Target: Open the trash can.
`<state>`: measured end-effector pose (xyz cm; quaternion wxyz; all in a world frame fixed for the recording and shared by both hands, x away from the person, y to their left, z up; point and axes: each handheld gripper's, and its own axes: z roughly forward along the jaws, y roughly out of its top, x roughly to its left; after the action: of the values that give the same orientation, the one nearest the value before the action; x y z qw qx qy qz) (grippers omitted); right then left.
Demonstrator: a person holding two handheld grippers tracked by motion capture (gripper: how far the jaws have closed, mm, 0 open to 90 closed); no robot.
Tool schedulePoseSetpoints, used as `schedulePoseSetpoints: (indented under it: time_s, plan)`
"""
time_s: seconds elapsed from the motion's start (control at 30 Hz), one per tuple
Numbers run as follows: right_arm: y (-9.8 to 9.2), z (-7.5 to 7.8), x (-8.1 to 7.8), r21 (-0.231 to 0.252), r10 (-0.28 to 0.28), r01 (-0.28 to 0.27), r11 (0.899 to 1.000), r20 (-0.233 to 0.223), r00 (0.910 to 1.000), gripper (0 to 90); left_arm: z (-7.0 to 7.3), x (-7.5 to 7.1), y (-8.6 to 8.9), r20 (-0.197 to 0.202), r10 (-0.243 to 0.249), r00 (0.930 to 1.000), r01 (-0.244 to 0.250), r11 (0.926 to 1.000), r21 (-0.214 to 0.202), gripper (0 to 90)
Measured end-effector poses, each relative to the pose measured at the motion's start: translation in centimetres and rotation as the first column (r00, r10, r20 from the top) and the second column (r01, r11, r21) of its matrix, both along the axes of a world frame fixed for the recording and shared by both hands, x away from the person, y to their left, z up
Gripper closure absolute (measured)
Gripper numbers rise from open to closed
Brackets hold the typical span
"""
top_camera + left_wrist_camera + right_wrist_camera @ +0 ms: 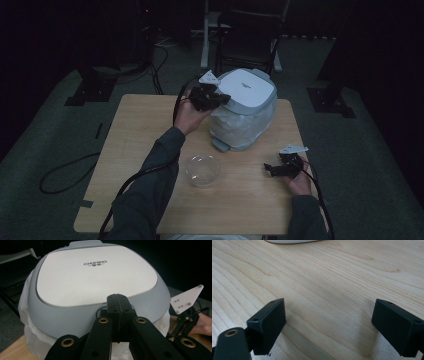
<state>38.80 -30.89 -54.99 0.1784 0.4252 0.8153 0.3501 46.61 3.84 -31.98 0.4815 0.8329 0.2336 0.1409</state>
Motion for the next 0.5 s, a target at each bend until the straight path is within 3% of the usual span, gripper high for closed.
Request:
schedulePoseSetpoints:
  time_s: [0.23,0.3,0.33,0.43,0.5]
  plan:
    - [0.0,0.0,0.0,0.001,0.000,0.000,1.000,0.000,1.0000,11.3,-0.1,0.1,0.2,-0.015,-0.009,0.9999,0.009,0.9999,0.006,90.0]
    - [0.0,0.0,0.0,0.001,0.000,0.000,1.000,0.000,1.0000,11.3,-0.2,0.2,0.4,-0.023,-0.012,0.9997,0.012,0.9999,-0.011,90.0]
    - [0.0,0.0,0.0,0.001,0.000,0.000,1.000,0.000,1.0000,11.3,-0.1,0.2,0.5,-0.025,-0.013,0.9996,0.012,0.9996,-0.027,88.5]
    - [0.0,0.0,0.0,0.001,0.000,0.000,1.000,0.000,1.0000,11.3,0.1,0.0,0.8,-0.015,0.000,0.9999,0.000,1.0000,-0.010,77.5]
    - [0.0,0.0,0.0,0.000,0.001,-0.001,1.000,-0.001,1.0000,11.3,0.1,-0.3,1.4,-0.004,0.000,1.0000,0.000,0.9998,-0.022,74.1]
